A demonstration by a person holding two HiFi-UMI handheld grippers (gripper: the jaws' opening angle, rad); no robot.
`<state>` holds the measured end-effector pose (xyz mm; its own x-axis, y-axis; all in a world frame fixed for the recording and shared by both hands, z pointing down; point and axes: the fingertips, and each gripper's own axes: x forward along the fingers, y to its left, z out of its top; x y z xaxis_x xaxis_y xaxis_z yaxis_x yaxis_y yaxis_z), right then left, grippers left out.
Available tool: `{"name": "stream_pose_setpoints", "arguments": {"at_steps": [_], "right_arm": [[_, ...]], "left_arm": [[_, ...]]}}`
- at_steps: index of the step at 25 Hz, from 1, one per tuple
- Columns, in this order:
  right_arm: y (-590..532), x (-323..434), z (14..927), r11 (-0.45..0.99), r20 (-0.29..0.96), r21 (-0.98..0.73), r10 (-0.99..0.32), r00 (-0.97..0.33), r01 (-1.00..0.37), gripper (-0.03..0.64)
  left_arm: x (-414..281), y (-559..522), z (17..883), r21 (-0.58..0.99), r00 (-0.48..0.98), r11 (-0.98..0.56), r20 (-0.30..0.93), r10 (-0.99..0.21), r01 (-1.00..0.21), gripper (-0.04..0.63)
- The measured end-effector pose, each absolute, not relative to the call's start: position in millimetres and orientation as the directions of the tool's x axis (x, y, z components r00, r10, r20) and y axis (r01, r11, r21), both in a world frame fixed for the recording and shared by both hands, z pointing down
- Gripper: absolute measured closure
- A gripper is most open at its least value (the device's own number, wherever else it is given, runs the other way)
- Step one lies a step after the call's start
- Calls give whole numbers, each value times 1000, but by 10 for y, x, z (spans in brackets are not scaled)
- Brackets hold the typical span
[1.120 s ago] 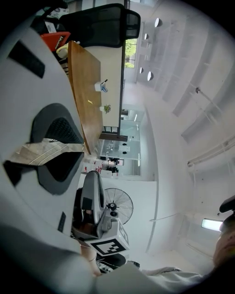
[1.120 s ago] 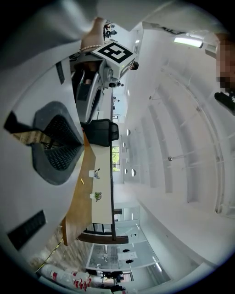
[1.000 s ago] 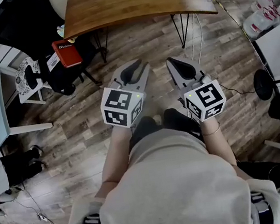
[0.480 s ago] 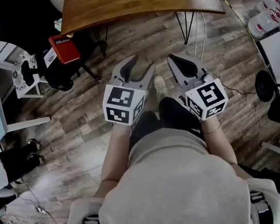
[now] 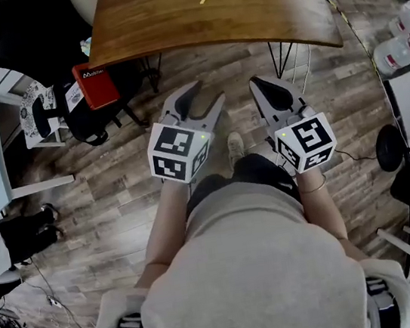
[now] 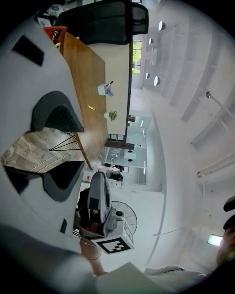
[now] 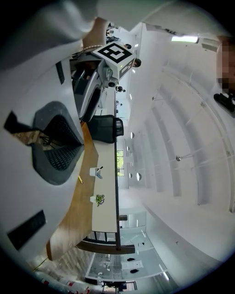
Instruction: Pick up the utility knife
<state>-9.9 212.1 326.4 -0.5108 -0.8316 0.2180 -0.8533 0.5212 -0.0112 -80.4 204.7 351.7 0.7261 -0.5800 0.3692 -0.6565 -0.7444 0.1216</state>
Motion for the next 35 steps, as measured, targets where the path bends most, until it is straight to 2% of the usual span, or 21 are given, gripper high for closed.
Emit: {"name": "stream_pose_setpoints", "arguments": {"at_steps": [10,20,35], "right_arm": [[1146,185,3217,597,206,-5,-785,-585,-802,604],[748,432,3341,623,218,-46,-757,-616,-781,604],[93,763,3522,550,246,-74,-798,-549,-832,604]], "left_arm": [[-455,1077,3474,119,690,-703,359,-628,-701,396],[-213,779,3588,129,658,-671,396,-641,-731,394],[-25,41,3706,151,690,-704,417,-591,-694,383]]}}
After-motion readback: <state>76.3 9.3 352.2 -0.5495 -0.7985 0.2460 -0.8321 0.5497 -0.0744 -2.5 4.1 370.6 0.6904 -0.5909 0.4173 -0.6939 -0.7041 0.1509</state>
